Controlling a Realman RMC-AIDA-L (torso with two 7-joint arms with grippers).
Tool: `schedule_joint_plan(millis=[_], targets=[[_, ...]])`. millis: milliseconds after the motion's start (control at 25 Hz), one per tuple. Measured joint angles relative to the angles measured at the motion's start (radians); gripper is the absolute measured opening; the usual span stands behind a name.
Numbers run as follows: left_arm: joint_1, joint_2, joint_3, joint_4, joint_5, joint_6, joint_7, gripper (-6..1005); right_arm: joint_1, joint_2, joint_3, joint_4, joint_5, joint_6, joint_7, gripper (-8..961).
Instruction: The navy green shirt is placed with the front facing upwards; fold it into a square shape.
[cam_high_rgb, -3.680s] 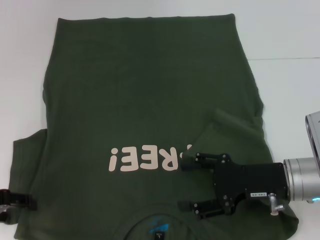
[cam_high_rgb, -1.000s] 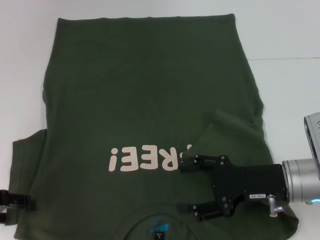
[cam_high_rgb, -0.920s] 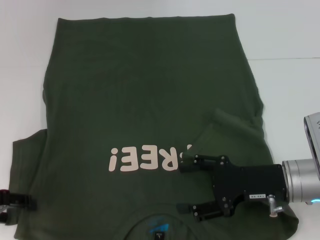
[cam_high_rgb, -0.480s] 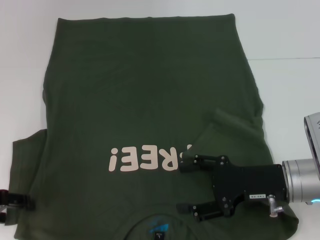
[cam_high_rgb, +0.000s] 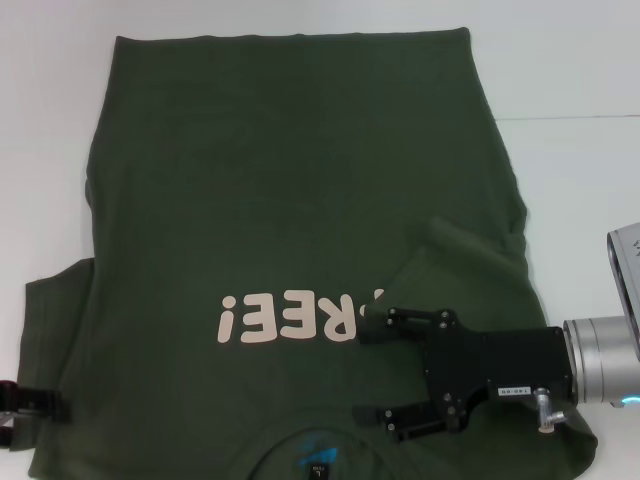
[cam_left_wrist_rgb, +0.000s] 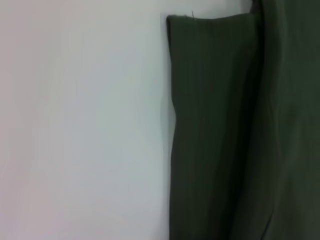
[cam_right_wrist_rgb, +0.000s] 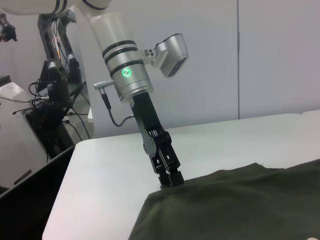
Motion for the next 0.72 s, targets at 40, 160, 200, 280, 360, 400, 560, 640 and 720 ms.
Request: schedule_joint_plan(millis=[40, 160, 200, 280, 360, 400, 560, 640, 720], targets=[[-0.001, -0.001, 0.001, 0.0, 0.0, 0.001, 0.0, 873, 0.001, 0.0, 0.0, 0.0, 0.0, 0.0, 0.0, 926], [-0.003, -0.001, 0.002, 0.0, 0.0, 0.003, 0.0, 873, 0.003, 0.0, 0.0, 0.0, 0.0, 0.0, 0.0, 926], [-0.003, -0.001, 0.002, 0.0, 0.0, 0.003, 0.0, 873, 0.003, 0.0, 0.0, 0.0, 0.0, 0.0, 0.0, 926], [-0.003, 0.0, 0.002, -0.001, 0.0, 0.003, 0.0, 873, 0.003, 0.0, 0.0, 0.0, 0.0, 0.0, 0.001, 926], [0.001, 0.001, 0.002, -0.001, 0.001, 0.003, 0.0, 873, 0.003, 0.0, 0.0, 0.0, 0.0, 0.0, 0.001, 926], [0.002, 0.001, 0.002, -0.001, 0.001, 0.003, 0.001, 873, 0.003, 0.0, 0.0, 0.0, 0.0, -0.001, 0.001, 926], [0.006, 0.0, 0.002, -0.002, 0.004, -0.002, 0.009, 764, 0.003, 0.0, 0.0, 0.0, 0.0, -0.002, 0.001, 926], [0.007, 0.0, 0.002, -0.002, 0.014, -0.004, 0.018, 691, 0.003, 0.0, 0.0, 0.0, 0.0, -0.004, 0.002, 926], [0.007, 0.0, 0.002, -0.002, 0.016, -0.004, 0.02, 613, 0.003, 0.0, 0.0, 0.0, 0.0, -0.004, 0.003, 926]])
